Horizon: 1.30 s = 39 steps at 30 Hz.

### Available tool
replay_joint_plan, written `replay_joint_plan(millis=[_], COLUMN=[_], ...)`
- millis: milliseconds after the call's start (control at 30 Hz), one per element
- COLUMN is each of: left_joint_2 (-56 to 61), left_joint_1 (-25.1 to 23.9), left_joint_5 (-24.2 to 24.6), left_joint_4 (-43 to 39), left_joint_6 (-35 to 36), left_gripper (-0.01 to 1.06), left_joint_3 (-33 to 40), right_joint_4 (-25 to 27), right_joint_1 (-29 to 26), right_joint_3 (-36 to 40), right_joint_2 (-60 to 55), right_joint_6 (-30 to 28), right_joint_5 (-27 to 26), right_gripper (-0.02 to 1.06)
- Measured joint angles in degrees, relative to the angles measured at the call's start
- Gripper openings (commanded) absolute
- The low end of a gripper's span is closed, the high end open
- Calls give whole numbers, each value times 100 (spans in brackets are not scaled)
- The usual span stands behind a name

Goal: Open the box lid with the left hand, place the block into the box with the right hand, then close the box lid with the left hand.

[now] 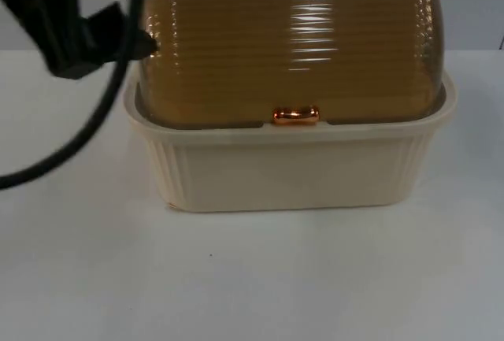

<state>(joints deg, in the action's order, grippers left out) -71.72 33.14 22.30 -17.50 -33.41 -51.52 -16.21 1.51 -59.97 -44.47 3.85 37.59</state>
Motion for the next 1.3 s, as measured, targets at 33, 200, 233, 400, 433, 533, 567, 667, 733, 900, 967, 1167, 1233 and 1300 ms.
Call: replay_joint_plan(millis=[33, 200, 233, 400, 433, 533, 567, 667, 733, 900, 967, 1167, 1233, 1300], left_joint_2=[-88, -496, -609, -1193, -1328, -1527, -1572, -1583, -1583, -1617, -1681, -2057, -2160, -2345], left_joint_1=[120, 449, 489, 582, 591, 591, 591, 591, 606, 815, 1016, 1429, 1455, 1464], left_joint_5=[-160, -421, -449, -495, -495, -495, -495, -508, -518, -539, -563, -495, -446, -313], left_joint_4=[-113, -328, -376, -549, -566, -574, -530, -372, -163, 144, 192, 227, 227, 227], left_joint_6=[-10, -23, -23, -35, -35, -19, 9, 50, 77, 89, 89, 89, 89, 89], left_gripper=[105, 105, 105, 105, 105, 105, 105, 105, 105, 105, 105, 105, 105, 105], left_joint_3=[-30, -383, -517, -1026, -1131, -1214, -1214, -1214, -1228, -1240, -1244, -1244, -1244, -1244], right_joint_4=[0, 0, 0, 0, 0, 0, 0, 0, 0, 0, 0, 0, 0, -11], right_joint_1=[0, 0, 0, 0, 0, 0, 0, 0, 0, 0, 0, 0, 0, 0], right_joint_3=[0, 0, 0, 0, 0, 0, 0, 0, 0, 0, 0, 0, 0, 0], right_joint_2=[0, 0, 0, 0, 0, 0, 0, 0, 0, 0, 0, 0, 0, 0], right_joint_6=[0, 0, 4, 15, 15, 15, 15, 0, -20, -33, -33, -33, -33, -33], right_joint_5=[0, 0, 0, 0, 0, 0, 0, 0, 0, -54, -90, -103, -103, -103], right_gripper=[101, 101, 101, 101, 101, 101, 101, 101, 101, 101, 101, 101, 101, 101])
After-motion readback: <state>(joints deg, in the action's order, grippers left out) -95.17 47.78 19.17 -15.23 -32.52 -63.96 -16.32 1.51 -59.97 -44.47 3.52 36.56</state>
